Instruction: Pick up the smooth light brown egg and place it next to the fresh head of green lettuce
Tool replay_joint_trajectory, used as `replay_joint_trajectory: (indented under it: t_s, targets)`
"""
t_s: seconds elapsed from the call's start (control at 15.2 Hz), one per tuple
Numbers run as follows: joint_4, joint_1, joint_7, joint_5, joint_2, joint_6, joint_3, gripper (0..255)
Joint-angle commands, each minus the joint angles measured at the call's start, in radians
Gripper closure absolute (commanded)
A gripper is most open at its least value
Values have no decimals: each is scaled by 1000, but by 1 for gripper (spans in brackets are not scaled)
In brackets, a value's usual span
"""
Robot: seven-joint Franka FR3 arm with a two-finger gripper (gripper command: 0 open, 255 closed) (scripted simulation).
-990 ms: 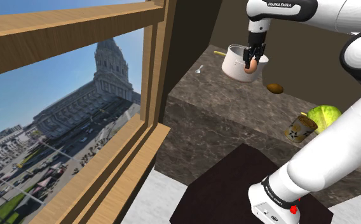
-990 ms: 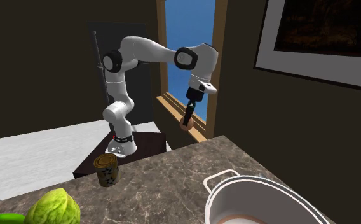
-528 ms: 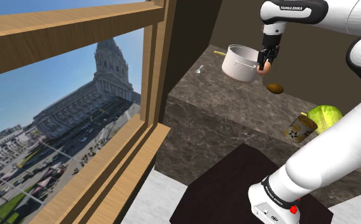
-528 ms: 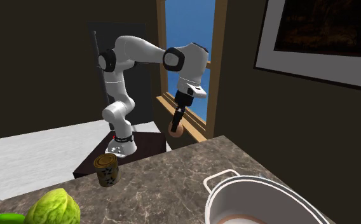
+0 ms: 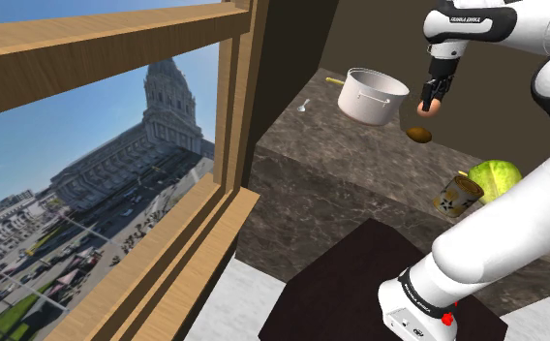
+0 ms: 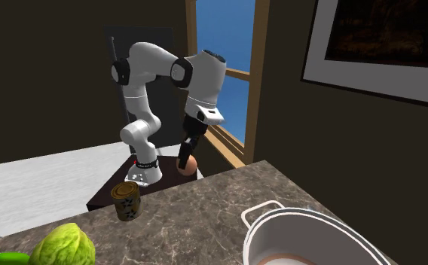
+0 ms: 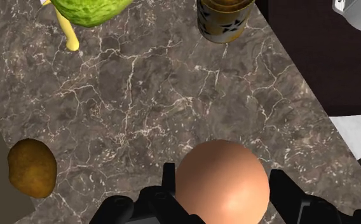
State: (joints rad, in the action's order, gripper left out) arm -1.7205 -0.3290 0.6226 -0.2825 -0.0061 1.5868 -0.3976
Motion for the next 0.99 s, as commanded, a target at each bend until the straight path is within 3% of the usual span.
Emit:
replay_joint_trajectory:
  t_s: [0.0,0.46,0.92]
  targets:
    - [5,-24,47,0,15,23,-25,255]
    - [78,-120,224,22,93,71,-110,255]
    - [219,-243,414,95,230,100,-179,255]
